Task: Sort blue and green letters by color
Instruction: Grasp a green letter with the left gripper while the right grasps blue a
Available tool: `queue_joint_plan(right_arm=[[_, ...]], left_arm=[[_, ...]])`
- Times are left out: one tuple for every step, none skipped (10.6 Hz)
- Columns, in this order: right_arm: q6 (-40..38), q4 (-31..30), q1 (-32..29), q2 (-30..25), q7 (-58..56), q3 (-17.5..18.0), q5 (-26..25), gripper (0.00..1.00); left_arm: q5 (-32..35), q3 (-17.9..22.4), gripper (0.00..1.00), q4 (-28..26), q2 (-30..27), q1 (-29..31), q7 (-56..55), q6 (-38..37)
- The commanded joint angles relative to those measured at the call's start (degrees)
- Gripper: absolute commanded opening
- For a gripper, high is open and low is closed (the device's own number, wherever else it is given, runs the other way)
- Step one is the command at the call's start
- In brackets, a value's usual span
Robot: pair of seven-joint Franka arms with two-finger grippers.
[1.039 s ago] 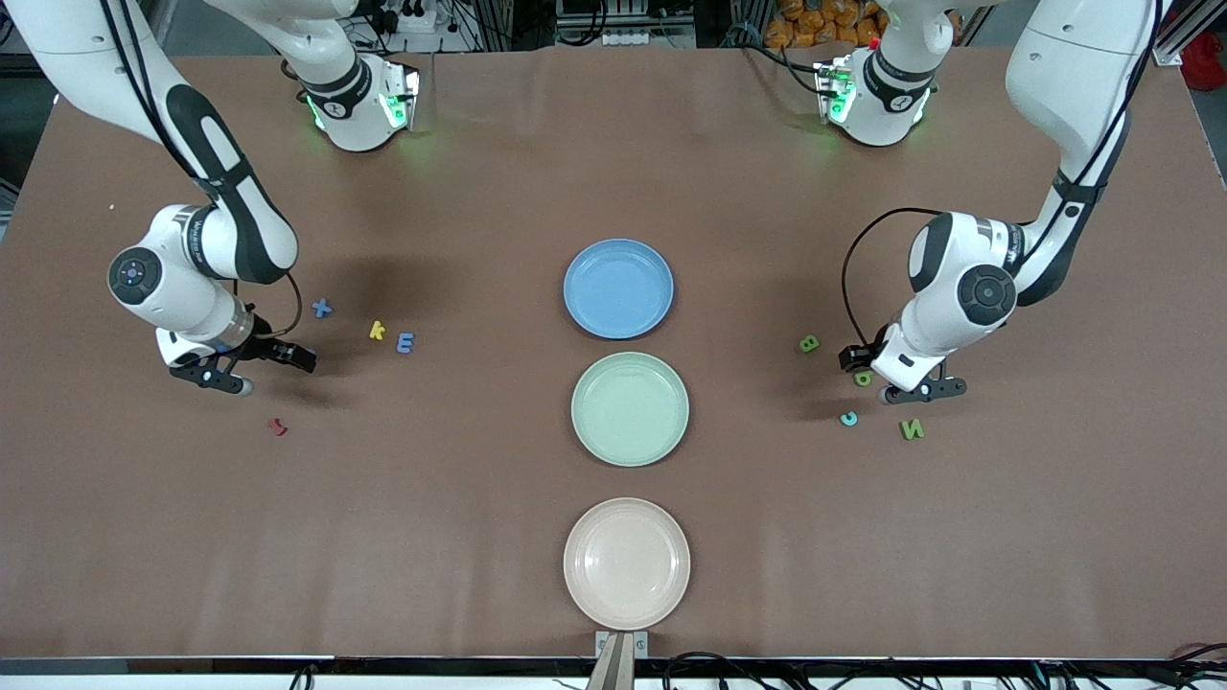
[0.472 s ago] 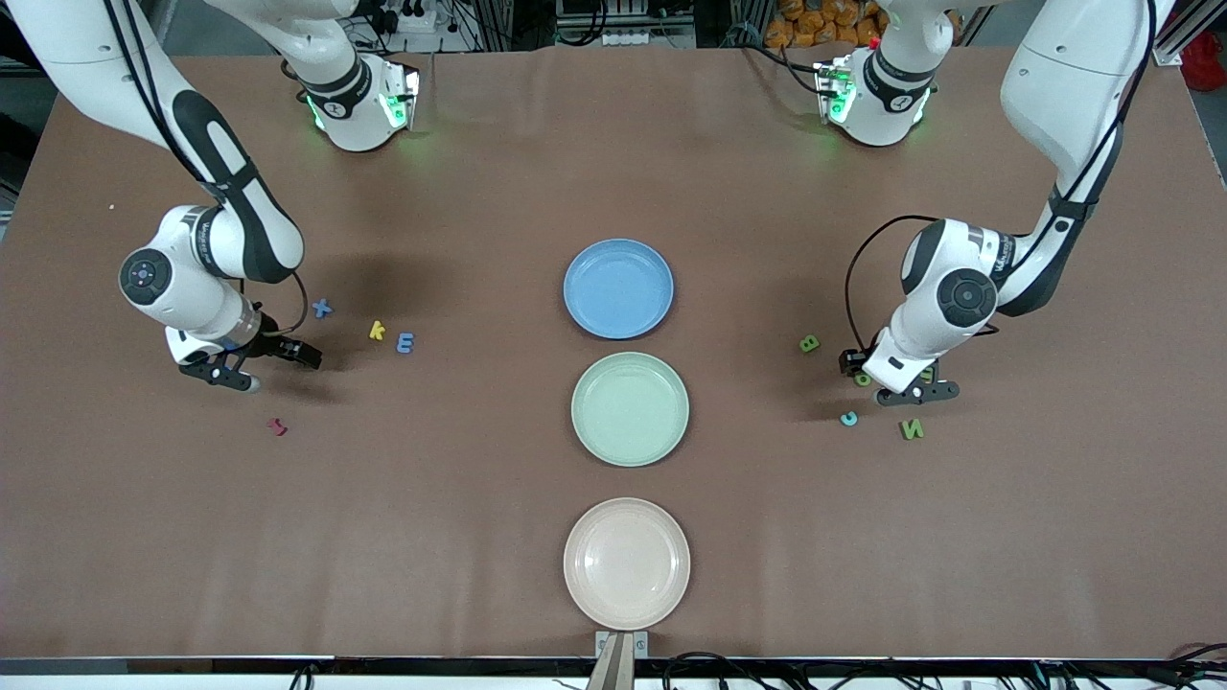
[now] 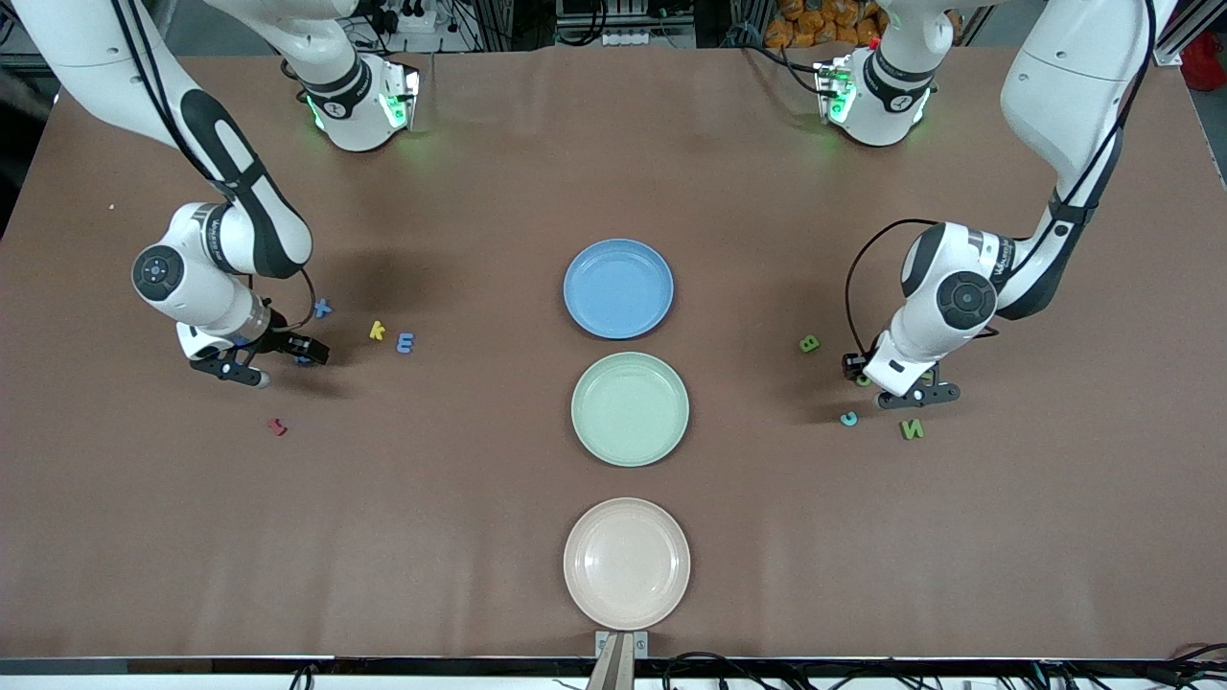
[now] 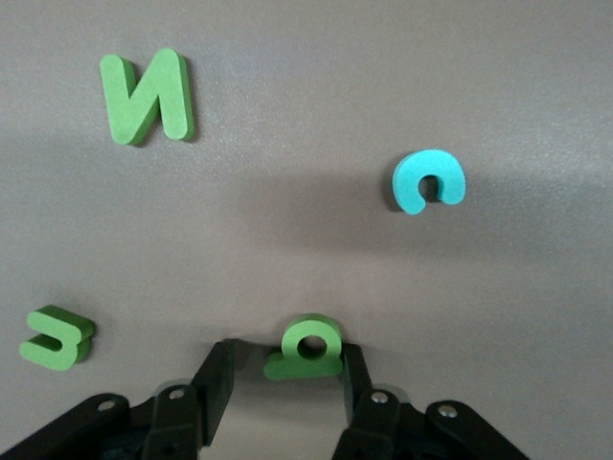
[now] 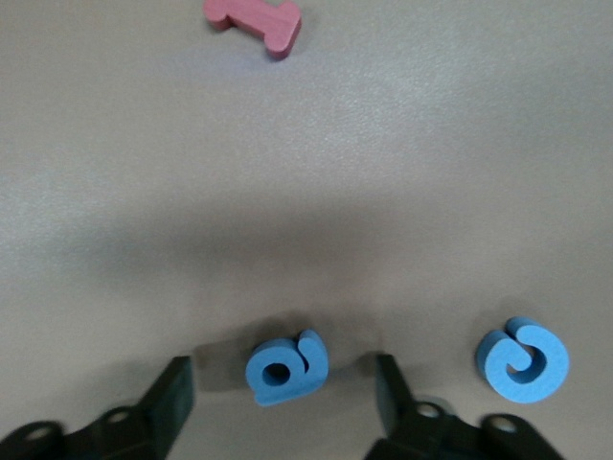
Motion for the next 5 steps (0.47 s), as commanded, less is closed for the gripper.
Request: queue_joint_plan(right_arm=[[1.3, -1.2, 0.2, -0.3, 1.5, 1.0, 1.2, 0.44], [1.8, -1.3, 0.2, -0.3, 1.5, 1.2, 1.2, 0.33], [1.8, -1.4, 0.2, -0.2, 1.5, 1.2, 1.2, 0.26], [1.8, -1.4, 0.2, -0.2, 1.5, 1.2, 1.2, 0.2], [1.8, -1.4, 0.1, -0.2, 1.5, 1.2, 1.2, 0.17]], left_arm=[[2.4, 0.0, 0.53, 1.4, 1.7, 1.0, -2.2, 1.0], [2.4, -0.1, 0.47, 1.5, 1.7, 1.0, -2.2, 1.1], [2.3, -0.1, 0.36, 1.5, 1.8, 1.0, -2.2, 1.0], [2.4, -0.1, 0.25, 1.5, 2.2, 1.1, -2.2, 1.0], [2.3, -0.1, 0.17, 1.5, 2.3, 1.0, -2.2, 1.1]])
